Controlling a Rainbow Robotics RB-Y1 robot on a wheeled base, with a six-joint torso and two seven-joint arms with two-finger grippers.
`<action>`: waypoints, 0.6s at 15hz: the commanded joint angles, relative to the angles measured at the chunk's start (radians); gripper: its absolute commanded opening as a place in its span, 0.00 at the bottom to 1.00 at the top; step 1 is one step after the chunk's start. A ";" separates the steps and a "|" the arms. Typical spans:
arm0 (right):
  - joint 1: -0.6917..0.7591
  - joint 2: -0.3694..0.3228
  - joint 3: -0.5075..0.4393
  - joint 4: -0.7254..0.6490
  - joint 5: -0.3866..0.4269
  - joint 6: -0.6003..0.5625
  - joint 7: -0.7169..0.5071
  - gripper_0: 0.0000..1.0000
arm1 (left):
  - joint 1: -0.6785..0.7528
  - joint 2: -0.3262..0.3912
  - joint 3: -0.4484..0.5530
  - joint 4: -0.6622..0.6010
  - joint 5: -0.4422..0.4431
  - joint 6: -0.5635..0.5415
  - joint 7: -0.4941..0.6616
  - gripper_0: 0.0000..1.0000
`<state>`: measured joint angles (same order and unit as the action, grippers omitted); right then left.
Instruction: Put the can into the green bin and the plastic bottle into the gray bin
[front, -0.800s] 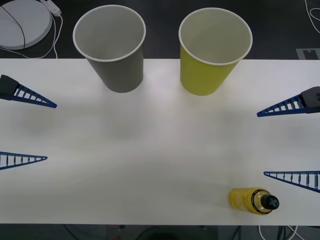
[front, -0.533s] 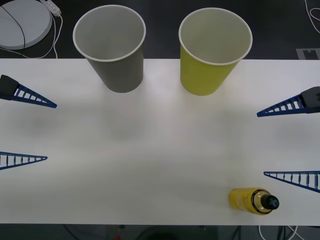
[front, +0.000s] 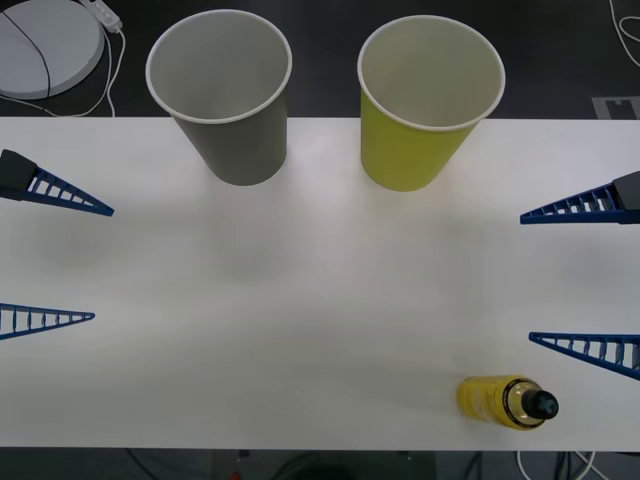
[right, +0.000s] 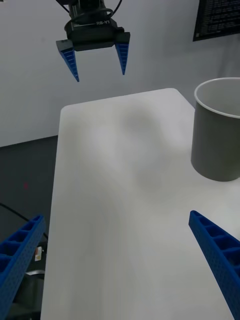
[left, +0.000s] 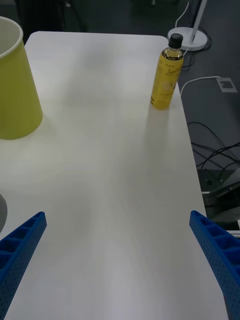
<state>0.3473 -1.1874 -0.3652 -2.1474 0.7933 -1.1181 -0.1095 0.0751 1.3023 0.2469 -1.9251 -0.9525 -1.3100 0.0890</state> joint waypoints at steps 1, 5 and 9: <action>0.055 0.003 -0.037 0.001 -0.002 -0.003 0.030 1.00 | 0.000 0.000 0.000 0.000 0.000 0.000 0.000 1.00; 0.127 0.029 -0.083 0.050 -0.022 -0.028 0.182 1.00 | 0.000 0.000 0.000 0.000 0.000 0.000 0.000 1.00; 0.141 0.045 -0.084 0.188 -0.059 -0.149 0.317 1.00 | 0.000 0.000 0.000 0.000 0.000 0.000 0.000 1.00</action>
<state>0.4876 -1.1450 -0.4495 -1.9848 0.7394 -1.2412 0.1830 0.0751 1.3023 0.2469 -1.9251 -0.9525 -1.3100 0.0890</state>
